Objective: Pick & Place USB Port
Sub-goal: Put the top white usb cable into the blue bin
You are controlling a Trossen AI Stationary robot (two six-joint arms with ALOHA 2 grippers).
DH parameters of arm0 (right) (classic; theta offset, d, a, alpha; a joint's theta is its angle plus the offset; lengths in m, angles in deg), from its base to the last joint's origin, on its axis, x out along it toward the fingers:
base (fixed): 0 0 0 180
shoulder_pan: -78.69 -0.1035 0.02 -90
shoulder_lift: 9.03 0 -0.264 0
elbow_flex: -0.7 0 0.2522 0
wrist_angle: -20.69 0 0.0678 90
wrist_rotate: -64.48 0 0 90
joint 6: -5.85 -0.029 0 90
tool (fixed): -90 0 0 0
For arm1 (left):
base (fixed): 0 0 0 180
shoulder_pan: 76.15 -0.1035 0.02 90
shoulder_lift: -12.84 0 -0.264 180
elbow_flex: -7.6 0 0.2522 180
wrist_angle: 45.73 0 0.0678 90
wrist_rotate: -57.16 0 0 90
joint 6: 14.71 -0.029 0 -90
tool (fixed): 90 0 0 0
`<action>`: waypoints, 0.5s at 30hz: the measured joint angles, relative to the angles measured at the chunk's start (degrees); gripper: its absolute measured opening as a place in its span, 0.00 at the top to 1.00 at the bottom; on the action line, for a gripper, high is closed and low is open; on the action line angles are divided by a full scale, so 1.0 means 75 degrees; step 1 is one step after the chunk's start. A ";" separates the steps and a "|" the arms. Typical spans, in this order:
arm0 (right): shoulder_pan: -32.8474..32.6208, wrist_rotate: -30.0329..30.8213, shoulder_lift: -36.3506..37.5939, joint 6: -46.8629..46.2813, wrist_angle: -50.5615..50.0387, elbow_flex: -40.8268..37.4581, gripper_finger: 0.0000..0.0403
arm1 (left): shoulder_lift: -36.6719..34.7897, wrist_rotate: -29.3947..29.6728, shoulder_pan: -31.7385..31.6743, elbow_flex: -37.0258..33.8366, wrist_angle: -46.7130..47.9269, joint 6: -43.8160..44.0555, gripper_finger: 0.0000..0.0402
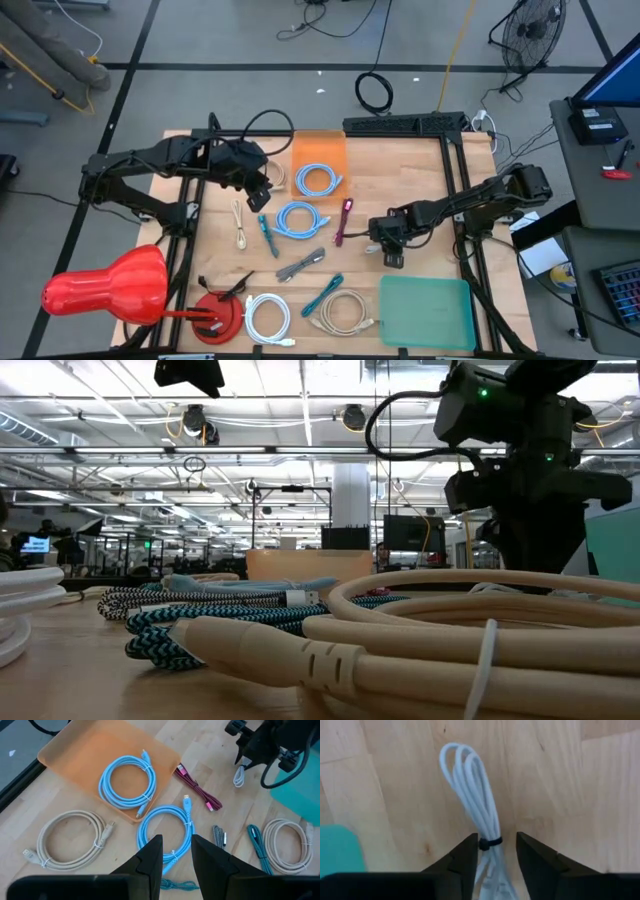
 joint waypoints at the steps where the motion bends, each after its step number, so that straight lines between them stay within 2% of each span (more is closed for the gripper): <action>1: 0.0000 -0.0004 0.0002 -0.0052 -0.0039 0.0000 0.74 | 0.0000 -0.0002 0.0000 0.0000 0.0000 -0.0002 0.74; 7: 0.0000 -0.0146 0.0021 -0.0308 -0.0215 0.0002 0.95 | 0.0000 0.0042 -0.0006 0.0000 -0.0003 -0.0005 0.74; 11: 0.0000 -0.0246 0.0026 -0.0563 -0.0762 0.0388 0.95 | 0.0000 0.0076 -0.0006 0.0000 -0.0003 -0.0031 0.74; 15: -0.0049 0.0022 0.0245 -0.0409 -0.2151 0.1488 0.96 | 0.0000 0.0221 -0.0006 0.0000 -0.0011 -0.0146 0.74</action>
